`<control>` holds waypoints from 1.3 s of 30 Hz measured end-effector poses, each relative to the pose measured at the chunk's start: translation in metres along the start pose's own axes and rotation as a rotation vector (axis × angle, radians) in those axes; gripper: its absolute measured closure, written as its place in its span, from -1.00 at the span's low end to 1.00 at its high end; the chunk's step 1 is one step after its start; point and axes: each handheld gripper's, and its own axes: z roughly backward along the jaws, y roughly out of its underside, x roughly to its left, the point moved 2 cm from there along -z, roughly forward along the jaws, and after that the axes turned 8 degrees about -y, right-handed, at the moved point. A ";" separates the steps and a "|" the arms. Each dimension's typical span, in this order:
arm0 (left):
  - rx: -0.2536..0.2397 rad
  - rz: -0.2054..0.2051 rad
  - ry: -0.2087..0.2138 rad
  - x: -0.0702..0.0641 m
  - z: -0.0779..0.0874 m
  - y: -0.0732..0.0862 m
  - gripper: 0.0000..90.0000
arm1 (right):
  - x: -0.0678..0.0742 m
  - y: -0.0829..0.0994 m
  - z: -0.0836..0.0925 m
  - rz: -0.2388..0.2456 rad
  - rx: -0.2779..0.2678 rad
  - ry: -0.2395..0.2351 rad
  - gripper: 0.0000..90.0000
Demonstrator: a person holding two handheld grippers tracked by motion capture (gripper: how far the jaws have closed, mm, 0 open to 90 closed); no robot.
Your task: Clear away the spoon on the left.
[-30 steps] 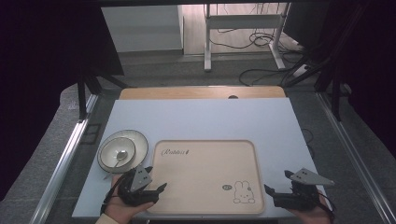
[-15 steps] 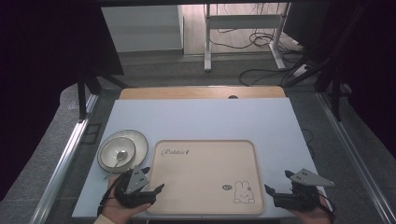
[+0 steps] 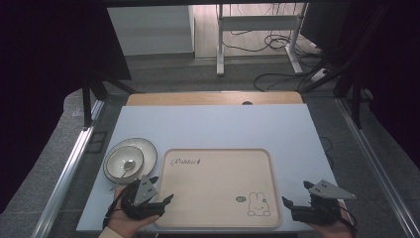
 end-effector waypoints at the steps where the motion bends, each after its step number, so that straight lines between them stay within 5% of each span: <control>1: 0.000 0.000 -0.002 0.001 0.000 0.000 -0.38 | 0.000 0.000 0.000 0.002 0.002 -0.001 -0.76; 14: -0.015 -0.051 -0.046 0.003 0.009 -0.005 -0.39 | 0.001 0.001 -0.001 0.009 0.008 -0.011 -0.75; 39: -0.047 -0.039 -0.134 0.019 0.029 -0.006 -0.39 | 0.000 0.001 0.000 0.011 0.009 -0.004 -0.74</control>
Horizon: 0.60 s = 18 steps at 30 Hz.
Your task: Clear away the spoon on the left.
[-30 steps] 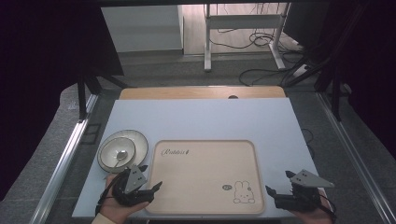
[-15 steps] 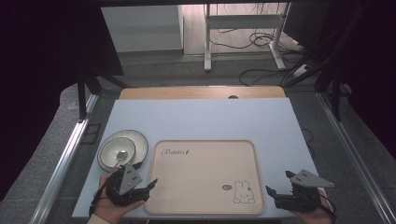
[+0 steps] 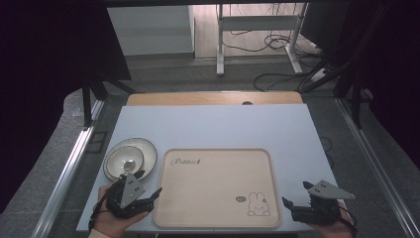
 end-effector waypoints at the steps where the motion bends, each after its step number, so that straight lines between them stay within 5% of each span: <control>1: 0.002 0.006 -0.003 0.000 0.000 0.000 -0.39 | 0.000 0.000 0.000 -0.002 -0.001 0.000 -0.74; 18: 0.013 0.021 -0.028 0.006 0.000 0.004 -0.39 | -0.001 0.001 -0.001 -0.003 0.012 0.000 -0.74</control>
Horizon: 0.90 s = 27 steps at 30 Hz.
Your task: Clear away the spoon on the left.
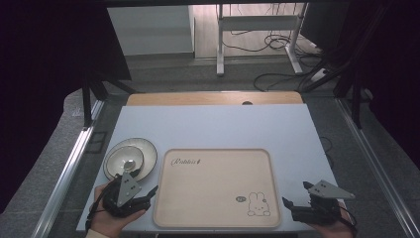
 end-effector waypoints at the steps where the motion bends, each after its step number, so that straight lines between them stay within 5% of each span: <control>1: 0.002 0.001 0.001 -0.001 0.000 0.000 -0.39 | 0.000 0.000 0.000 0.000 0.002 0.000 -0.73; 27: 0.027 -0.039 0.042 -0.008 -0.007 0.001 -0.40 | -0.001 0.002 -0.003 -0.009 0.033 0.007 -0.72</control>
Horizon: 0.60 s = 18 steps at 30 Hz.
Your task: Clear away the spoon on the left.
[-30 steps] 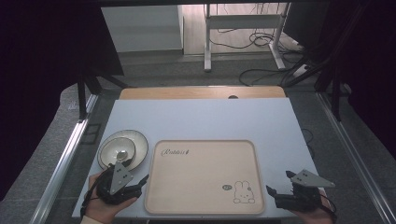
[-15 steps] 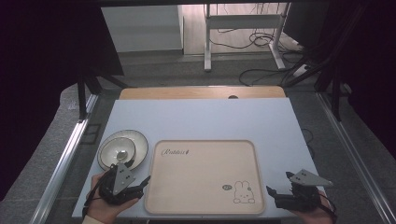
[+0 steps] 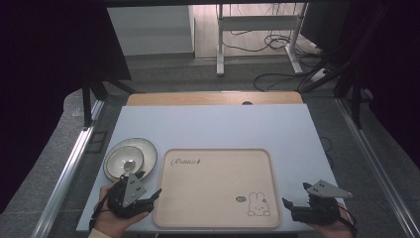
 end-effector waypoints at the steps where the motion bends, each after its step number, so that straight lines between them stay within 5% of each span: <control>1: 0.000 -0.003 0.001 0.000 0.000 0.000 -0.40 | 0.000 0.000 0.000 0.000 0.000 -0.001 -0.72; 18: -0.008 0.011 -0.024 0.005 0.001 0.000 -0.40 | 0.002 0.000 -0.001 0.012 0.009 -0.007 -0.72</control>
